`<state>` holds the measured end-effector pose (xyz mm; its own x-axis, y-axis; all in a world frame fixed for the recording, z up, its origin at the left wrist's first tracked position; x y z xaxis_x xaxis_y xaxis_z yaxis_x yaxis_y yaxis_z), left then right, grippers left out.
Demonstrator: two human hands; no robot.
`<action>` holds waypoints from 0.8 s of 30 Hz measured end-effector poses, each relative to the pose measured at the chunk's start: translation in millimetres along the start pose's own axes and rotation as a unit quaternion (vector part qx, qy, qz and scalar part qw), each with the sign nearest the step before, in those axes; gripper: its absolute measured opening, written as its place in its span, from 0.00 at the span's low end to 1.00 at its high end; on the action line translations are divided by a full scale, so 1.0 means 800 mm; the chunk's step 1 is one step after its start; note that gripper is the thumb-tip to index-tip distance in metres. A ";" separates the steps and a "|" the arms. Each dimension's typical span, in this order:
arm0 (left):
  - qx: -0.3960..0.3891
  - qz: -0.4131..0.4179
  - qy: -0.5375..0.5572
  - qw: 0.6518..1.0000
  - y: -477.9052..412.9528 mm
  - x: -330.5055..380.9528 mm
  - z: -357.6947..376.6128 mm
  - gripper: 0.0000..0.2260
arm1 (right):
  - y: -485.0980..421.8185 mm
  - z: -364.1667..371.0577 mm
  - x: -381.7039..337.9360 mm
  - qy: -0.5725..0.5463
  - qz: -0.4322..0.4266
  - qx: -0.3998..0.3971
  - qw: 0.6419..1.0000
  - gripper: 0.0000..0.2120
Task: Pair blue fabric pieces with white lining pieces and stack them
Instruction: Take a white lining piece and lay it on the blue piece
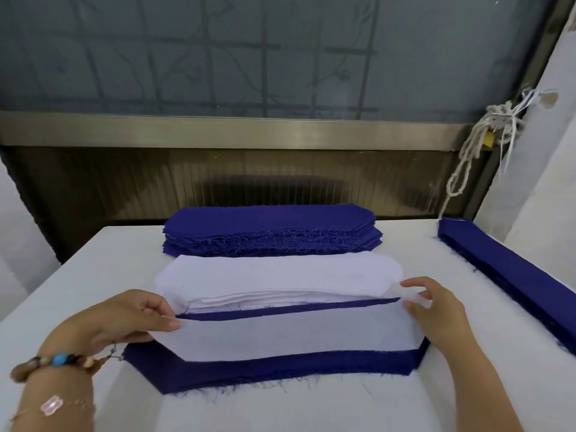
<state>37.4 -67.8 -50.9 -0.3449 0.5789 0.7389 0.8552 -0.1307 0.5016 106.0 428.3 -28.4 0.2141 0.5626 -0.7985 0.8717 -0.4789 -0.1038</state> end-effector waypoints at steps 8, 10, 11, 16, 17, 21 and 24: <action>0.052 0.001 -0.099 0.994 -0.011 -0.001 -0.009 0.11 | -0.001 0.004 0.007 0.055 0.028 -0.019 0.998 0.12; 0.054 0.000 -0.105 0.993 -0.012 -0.002 -0.012 0.11 | -0.001 0.005 0.007 0.060 0.027 -0.017 0.998 0.12; 0.056 0.000 -0.105 0.993 -0.013 -0.002 -0.012 0.11 | -0.002 0.005 0.008 0.064 0.028 -0.016 0.997 0.12; 0.133 -0.010 -0.097 0.986 -0.022 -0.012 -0.031 0.08 | -0.001 -0.004 0.004 0.128 0.027 0.037 0.991 0.15; 0.190 -0.009 -0.106 0.976 -0.021 -0.011 -0.043 0.07 | 0.000 -0.011 -0.002 0.138 0.015 0.070 0.988 0.15; 0.447 0.107 -0.068 0.885 0.014 0.022 -0.074 0.07 | 0.010 -0.013 -0.050 0.118 -0.085 0.158 0.977 0.12; 0.489 0.214 -0.066 0.843 0.023 0.056 -0.055 0.06 | 0.010 0.034 -0.092 0.092 -0.171 0.066 0.979 0.11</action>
<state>20.9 -80.1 11.4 0.0669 0.7408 0.6684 0.8222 0.3386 -0.4575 84.8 364.5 13.6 0.0056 0.8110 -0.5850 0.8440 -0.3176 -0.4322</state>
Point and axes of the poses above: each hand's wrist, its own y-axis away from the middle knuckle, its own z-axis out of the palm, x = y × z, the point moved 9 cm from there along -y, towards the middle knuckle, and after that the axes turned 1 degree about -x, right-handed, at the moved point
